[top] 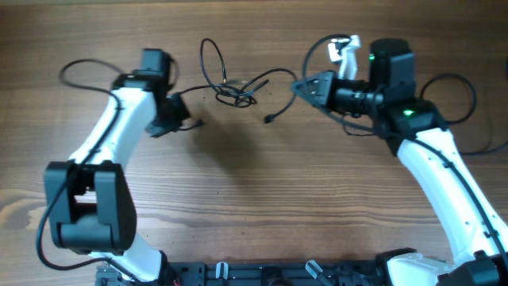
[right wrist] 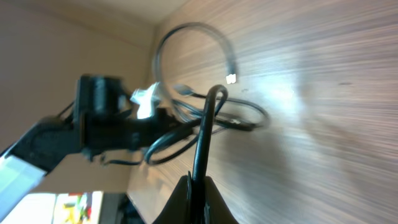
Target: Untangle cables
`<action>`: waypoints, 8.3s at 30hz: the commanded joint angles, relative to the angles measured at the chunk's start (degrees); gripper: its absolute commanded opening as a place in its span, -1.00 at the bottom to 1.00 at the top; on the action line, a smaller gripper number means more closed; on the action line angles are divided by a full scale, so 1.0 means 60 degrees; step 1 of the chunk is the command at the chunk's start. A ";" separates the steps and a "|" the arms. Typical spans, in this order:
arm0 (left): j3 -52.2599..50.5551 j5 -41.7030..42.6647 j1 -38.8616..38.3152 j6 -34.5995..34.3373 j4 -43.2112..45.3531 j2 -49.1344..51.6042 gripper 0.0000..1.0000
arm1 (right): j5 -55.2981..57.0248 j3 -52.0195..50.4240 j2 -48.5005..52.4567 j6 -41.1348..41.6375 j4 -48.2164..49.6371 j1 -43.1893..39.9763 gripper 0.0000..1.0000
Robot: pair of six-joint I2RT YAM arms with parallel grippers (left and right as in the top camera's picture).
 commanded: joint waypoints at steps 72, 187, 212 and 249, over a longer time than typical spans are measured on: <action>-0.1202 0.4481 0.2787 -0.0616 0.2532 -0.0117 0.77 | 0.4368 0.0168 0.2149 -0.4262 -0.3588 -0.1960 0.09; 0.1555 0.8233 -0.0838 0.0047 0.2954 0.1701 -0.37 | 0.1472 0.3883 0.5023 -0.5049 -0.4703 -0.0127 0.99; 0.1053 0.4000 0.0521 -0.0007 -0.0656 0.0259 -0.08 | 0.2328 0.3883 0.5370 -0.6965 -0.0892 0.3395 0.99; 0.0047 0.4007 -0.0827 -0.0772 0.1781 0.0259 -0.17 | -0.4346 0.3883 0.7956 -0.7369 0.0106 0.3446 -0.08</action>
